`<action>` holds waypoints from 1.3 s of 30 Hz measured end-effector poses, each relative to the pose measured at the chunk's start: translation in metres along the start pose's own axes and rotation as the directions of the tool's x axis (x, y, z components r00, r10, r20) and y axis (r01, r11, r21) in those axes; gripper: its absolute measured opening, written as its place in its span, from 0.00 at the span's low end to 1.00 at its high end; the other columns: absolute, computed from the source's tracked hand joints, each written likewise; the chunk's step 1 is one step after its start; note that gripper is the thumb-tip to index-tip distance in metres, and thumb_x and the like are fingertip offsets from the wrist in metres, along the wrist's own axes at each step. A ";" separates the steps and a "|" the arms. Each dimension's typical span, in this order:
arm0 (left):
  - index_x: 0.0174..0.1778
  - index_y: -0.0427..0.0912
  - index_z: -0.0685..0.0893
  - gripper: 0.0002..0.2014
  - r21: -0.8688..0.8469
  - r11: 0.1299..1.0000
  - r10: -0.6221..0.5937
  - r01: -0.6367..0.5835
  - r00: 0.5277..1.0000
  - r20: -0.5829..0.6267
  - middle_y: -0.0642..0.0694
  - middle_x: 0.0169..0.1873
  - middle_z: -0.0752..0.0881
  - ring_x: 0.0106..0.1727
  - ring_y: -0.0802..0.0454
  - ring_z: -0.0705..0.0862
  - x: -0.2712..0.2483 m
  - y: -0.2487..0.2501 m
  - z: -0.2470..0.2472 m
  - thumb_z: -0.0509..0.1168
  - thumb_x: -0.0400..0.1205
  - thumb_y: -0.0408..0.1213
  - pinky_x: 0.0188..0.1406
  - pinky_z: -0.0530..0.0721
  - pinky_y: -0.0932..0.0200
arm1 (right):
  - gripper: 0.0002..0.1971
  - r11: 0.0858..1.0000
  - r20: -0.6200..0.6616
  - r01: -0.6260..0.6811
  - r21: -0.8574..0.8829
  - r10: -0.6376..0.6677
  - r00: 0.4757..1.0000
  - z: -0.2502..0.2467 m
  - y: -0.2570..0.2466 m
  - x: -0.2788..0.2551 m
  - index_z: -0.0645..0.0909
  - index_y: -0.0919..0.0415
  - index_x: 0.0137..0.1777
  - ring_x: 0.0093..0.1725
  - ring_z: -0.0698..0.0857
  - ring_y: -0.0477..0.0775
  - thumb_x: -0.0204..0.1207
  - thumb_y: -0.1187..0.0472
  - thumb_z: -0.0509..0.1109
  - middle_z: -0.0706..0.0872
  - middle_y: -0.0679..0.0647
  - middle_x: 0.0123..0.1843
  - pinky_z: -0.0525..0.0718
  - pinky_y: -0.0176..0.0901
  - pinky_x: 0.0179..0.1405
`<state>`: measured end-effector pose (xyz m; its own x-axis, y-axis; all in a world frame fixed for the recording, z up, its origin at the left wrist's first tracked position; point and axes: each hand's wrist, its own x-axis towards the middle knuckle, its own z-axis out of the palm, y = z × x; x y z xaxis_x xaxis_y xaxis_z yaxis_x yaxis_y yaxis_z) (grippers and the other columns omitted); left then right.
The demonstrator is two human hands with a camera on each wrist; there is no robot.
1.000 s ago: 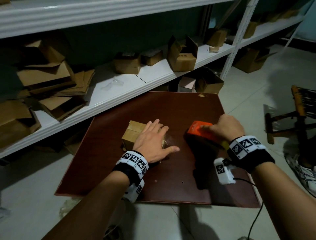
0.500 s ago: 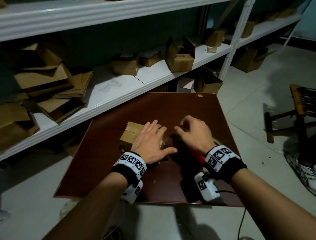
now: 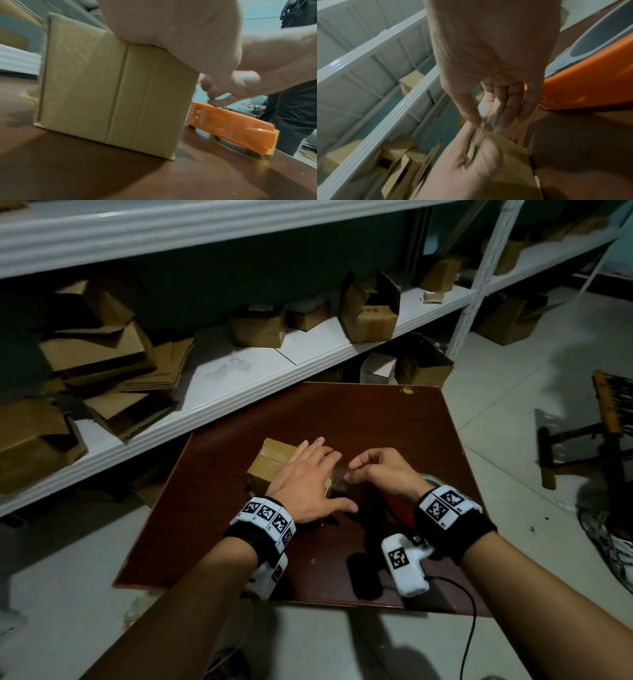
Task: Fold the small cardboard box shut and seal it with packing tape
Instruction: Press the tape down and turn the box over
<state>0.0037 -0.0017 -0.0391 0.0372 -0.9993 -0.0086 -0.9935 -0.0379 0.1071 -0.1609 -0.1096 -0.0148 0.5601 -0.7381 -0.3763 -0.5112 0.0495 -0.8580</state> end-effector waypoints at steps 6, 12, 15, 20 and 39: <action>0.93 0.46 0.57 0.55 0.036 0.991 0.127 -0.128 0.992 0.028 0.46 0.92 0.58 0.94 0.49 0.43 0.002 -0.003 -0.006 0.73 0.76 0.67 0.94 0.38 0.46 | 0.09 0.992 0.201 -0.096 0.087 0.077 0.976 -0.015 -0.002 -0.011 0.89 0.70 0.52 0.28 0.89 0.49 0.73 0.74 0.80 0.93 0.61 0.38 0.89 0.39 0.35; 0.94 0.42 0.48 0.61 0.079 0.994 0.076 -0.080 0.995 0.058 0.41 0.94 0.38 0.92 0.43 0.28 0.002 -0.004 -0.014 0.77 0.76 0.63 0.93 0.36 0.38 | 0.14 0.977 0.142 -0.152 0.148 0.132 0.981 -0.009 0.003 -0.017 0.91 0.74 0.52 0.40 0.92 0.57 0.66 0.72 0.86 0.94 0.69 0.47 0.93 0.46 0.49; 0.95 0.53 0.43 0.57 0.143 0.988 0.051 -0.060 0.996 0.069 0.37 0.92 0.31 0.90 0.37 0.24 0.000 -0.012 -0.017 0.72 0.79 0.66 0.91 0.37 0.30 | 0.18 0.961 0.162 -0.180 0.210 0.147 0.976 -0.004 0.005 -0.022 0.91 0.76 0.53 0.43 0.90 0.61 0.63 0.70 0.88 0.93 0.73 0.50 0.90 0.56 0.63; 0.93 0.58 0.33 0.59 0.186 0.982 -0.009 -0.011 0.994 0.109 0.41 0.93 0.32 0.92 0.39 0.30 -0.003 -0.018 -0.017 0.69 0.79 0.69 0.92 0.45 0.32 | 0.12 0.915 0.164 -0.230 0.331 0.184 0.969 0.002 0.008 -0.026 0.92 0.74 0.48 0.35 0.88 0.58 0.65 0.72 0.86 0.93 0.71 0.45 0.91 0.52 0.48; 0.94 0.48 0.36 0.64 0.013 1.000 0.005 -0.006 0.998 0.066 0.45 0.92 0.29 0.92 0.47 0.30 0.000 -0.027 -0.005 0.78 0.77 0.59 0.93 0.37 0.43 | 0.09 0.905 0.170 -0.289 0.313 0.246 0.954 0.020 0.016 -0.031 0.91 0.72 0.45 0.21 0.81 0.46 0.69 0.68 0.86 0.94 0.60 0.35 0.85 0.37 0.26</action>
<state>0.0313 -0.0006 -0.0367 0.0246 -0.9970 -0.0738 -0.9951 -0.0315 0.0938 -0.1730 -0.0722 -0.0236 0.5197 -0.5777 -0.6294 -0.4200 0.4688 -0.7770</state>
